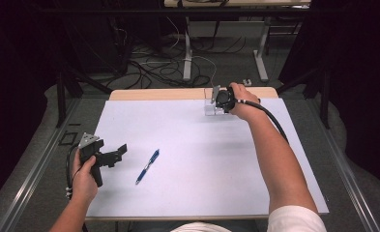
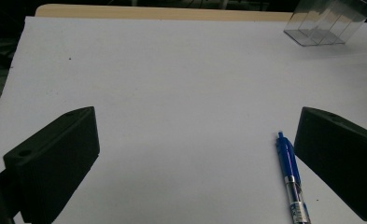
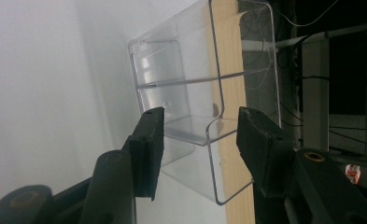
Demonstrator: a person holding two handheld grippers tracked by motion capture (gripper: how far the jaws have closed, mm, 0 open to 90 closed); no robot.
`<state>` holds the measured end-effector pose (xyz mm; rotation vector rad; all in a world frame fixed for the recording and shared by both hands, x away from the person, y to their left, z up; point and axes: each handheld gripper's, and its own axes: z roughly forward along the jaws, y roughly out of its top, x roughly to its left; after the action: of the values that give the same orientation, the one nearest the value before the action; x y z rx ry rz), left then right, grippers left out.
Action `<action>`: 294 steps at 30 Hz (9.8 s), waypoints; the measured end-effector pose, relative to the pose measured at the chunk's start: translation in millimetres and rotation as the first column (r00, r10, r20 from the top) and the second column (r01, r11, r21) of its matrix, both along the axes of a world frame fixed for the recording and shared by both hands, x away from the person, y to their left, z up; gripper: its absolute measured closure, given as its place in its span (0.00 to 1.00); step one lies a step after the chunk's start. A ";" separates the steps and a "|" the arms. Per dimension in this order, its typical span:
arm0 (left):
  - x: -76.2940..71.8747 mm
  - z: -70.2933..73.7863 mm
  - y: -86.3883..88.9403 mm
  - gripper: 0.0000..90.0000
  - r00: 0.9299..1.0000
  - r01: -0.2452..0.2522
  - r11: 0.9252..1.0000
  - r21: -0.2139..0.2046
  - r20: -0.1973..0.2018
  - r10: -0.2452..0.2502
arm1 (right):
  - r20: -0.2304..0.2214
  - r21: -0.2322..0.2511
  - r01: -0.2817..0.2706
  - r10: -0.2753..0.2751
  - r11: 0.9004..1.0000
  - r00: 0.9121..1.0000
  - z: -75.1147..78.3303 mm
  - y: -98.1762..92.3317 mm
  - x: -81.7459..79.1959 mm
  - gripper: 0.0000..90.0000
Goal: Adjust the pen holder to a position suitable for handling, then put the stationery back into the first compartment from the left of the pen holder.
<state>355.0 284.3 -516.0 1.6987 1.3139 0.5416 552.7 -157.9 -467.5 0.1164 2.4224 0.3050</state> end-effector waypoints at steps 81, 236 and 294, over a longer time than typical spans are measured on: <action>-1.6 -1.2 0.0 0.00 1.000 0.002 1.000 -0.008 -0.005 -0.002 | -0.174 -0.073 -0.084 0.071 0.994 0.982 11.5 48.3 -38.9 0.98; -4.4 10.1 -31.8 0.00 0.995 0.102 0.994 0.040 0.002 -0.102 | -0.307 0.767 0.495 -0.442 0.410 0.843 -15.8 -89.4 -184.9 0.00; 32.3 32.7 -76.3 0.44 0.893 0.327 0.932 0.153 -0.373 -0.252 | -0.363 0.745 0.560 -0.483 0.364 0.797 -36.6 -123.1 -190.6 0.00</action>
<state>387.3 208.0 -483.3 2.2027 1.2381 0.2120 362.1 -281.0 -504.1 1.3431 1.9325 1.1434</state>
